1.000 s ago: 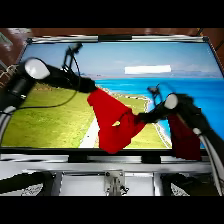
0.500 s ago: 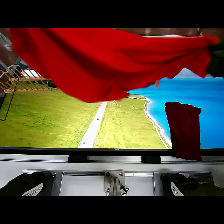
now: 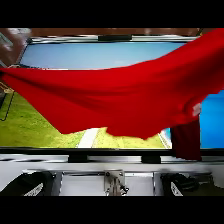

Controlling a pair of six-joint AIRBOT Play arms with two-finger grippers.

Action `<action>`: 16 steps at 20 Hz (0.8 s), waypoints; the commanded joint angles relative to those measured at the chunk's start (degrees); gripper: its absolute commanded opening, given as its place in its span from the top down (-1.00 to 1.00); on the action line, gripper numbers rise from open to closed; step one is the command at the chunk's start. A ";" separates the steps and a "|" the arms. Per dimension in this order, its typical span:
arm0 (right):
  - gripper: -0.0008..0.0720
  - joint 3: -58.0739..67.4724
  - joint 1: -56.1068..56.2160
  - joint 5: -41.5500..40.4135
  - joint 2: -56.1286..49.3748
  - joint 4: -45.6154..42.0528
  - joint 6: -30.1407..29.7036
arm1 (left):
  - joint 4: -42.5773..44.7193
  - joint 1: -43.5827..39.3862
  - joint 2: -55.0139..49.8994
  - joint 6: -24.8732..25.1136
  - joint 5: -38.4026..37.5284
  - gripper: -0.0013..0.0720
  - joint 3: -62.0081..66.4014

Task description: Fold the shirts.

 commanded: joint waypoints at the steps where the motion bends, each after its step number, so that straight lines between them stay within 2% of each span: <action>1: 0.83 0.15 -0.02 -3.65 -3.80 -0.85 -0.20 | 0.83 -0.07 0.96 -1.20 -4.33 0.89 -11.19; 5: 0.83 0.07 0.00 1.18 -15.45 3.48 0.66 | 2.80 -0.02 1.16 -5.95 -3.21 0.88 -30.45; 9: 0.83 0.09 0.00 2.71 -33.53 13.44 0.66 | 4.72 1.79 -1.33 -11.61 8.22 0.89 -47.08; 11: 0.83 0.09 0.00 -0.37 -42.05 17.84 0.94 | 4.72 5.07 -5.18 -14.97 16.28 0.88 -48.68; 14: 0.83 0.09 -0.02 -4.94 -51.41 25.70 6.51 | 4.63 11.17 -11.96 -20.11 30.47 0.88 -48.41; 16: 0.79 0.09 -0.02 -5.27 -54.53 28.26 8.59 | 3.23 14.16 -15.93 -21.03 32.17 0.88 -46.88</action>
